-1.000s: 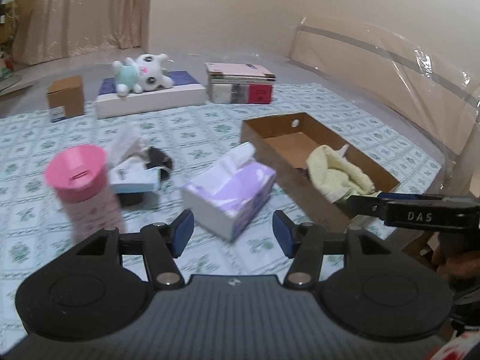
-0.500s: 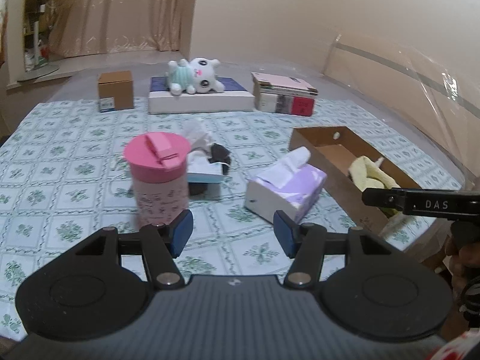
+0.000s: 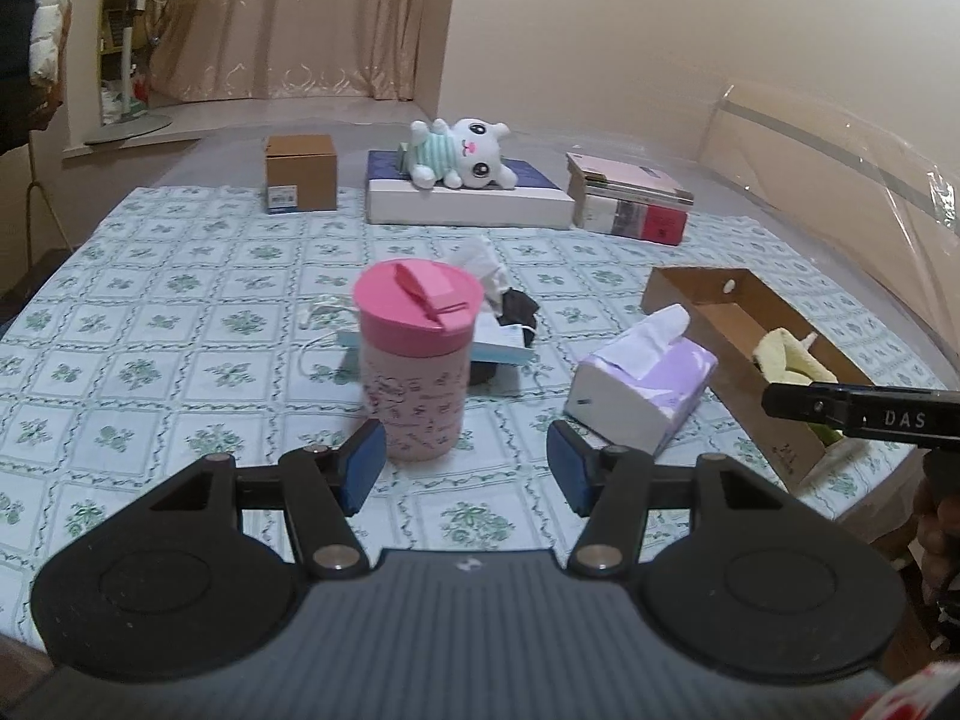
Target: Organize soft objects
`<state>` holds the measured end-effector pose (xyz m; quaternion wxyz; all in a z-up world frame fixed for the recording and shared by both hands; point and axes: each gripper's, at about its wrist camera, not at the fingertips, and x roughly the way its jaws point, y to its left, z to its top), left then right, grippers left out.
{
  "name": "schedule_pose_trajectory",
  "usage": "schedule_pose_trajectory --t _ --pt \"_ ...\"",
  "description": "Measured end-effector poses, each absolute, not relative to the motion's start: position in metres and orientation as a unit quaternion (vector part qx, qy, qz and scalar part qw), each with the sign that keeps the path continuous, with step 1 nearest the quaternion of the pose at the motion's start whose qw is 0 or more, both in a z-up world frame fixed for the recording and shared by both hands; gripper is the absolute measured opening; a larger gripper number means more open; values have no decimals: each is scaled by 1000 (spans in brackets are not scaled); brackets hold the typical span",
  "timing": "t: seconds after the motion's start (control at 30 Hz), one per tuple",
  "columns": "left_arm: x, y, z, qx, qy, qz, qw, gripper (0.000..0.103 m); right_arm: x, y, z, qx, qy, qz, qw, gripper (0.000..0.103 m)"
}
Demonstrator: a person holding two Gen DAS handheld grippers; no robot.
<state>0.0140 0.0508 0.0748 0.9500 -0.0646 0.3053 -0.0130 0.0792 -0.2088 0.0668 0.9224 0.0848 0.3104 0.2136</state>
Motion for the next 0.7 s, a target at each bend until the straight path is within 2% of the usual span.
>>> schedule_pose_trajectory --t 0.33,0.7 --pt "26 87 84 -54 301 -12 952 55 97 -197 71 64 301 231 923 72" --pt "91 158 79 -23 319 -22 947 55 167 -161 82 -11 277 297 914 72"
